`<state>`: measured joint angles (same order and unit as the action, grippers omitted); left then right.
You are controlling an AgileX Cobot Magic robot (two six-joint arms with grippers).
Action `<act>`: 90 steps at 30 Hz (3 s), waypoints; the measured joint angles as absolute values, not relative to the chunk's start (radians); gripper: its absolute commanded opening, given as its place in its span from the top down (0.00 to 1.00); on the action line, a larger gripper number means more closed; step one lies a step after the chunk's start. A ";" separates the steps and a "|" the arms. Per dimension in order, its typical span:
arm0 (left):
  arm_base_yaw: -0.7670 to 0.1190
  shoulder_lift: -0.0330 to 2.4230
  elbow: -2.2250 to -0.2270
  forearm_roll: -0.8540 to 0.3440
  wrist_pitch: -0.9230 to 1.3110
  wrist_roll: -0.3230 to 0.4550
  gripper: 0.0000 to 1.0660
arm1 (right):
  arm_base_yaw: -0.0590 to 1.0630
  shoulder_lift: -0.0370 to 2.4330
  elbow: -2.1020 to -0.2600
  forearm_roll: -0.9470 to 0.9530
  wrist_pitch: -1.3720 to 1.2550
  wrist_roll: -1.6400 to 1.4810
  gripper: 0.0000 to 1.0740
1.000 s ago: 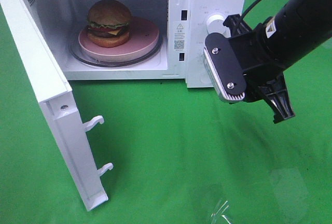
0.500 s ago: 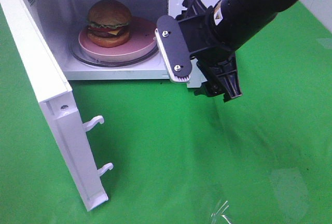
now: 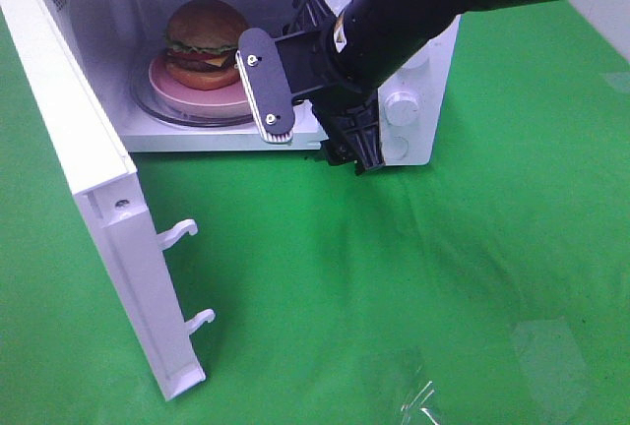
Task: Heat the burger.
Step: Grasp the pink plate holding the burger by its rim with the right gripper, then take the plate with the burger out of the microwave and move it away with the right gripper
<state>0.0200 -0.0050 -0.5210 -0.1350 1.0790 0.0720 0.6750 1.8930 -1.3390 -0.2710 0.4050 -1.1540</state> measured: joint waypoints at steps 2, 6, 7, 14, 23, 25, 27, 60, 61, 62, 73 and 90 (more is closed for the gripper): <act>0.020 -0.005 -0.521 -0.135 1.079 0.072 0.08 | 0.675 1.921 -1.362 -0.271 0.398 -1.153 0.18; 0.020 -0.005 -0.521 -0.135 1.079 0.072 0.08 | 0.675 1.971 -1.410 -0.266 0.380 -1.145 0.19; 0.020 -0.005 -0.521 -0.135 1.079 0.072 0.08 | 0.675 1.985 -1.422 -0.258 0.373 -1.144 0.19; 0.020 -0.005 -0.521 -0.135 1.079 0.072 0.08 | 0.675 2.081 -1.504 -0.233 0.346 -1.136 0.19; 0.020 -0.005 -0.521 -0.135 1.079 0.072 0.08 | 0.675 2.204 -1.649 -0.224 0.345 -1.136 0.21; 0.020 -0.005 -0.521 -0.135 1.079 0.072 0.08 | 0.675 2.232 -1.678 -0.222 0.346 -1.136 0.21; 0.020 -0.005 -0.521 -0.135 1.079 0.072 0.08 | 0.675 2.253 -1.705 -0.222 0.348 -1.136 0.21; 0.020 -0.005 -0.521 -0.135 1.079 0.072 0.08 | 0.651 2.457 -1.938 -0.048 0.373 -1.205 0.88; 0.020 -0.005 -0.521 -0.135 1.079 0.072 0.08 | 0.651 2.457 -1.938 -0.048 0.373 -1.205 0.88; 0.020 -0.005 -0.521 -0.135 1.079 0.072 0.08 | 0.654 2.455 -1.938 -0.039 0.384 -1.205 0.99; 0.020 -0.005 -0.521 -0.135 1.079 0.072 0.08 | 0.654 2.443 -1.946 -0.042 0.405 -1.212 1.00; 0.020 -0.005 -0.521 -0.135 1.079 0.072 0.08 | 0.653 2.325 -1.833 -0.038 0.504 -1.313 1.00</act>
<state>0.0200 -0.0050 -0.5210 -0.1350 1.0790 0.0720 0.6530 2.3250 -1.8330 -0.0380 0.5040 -1.3130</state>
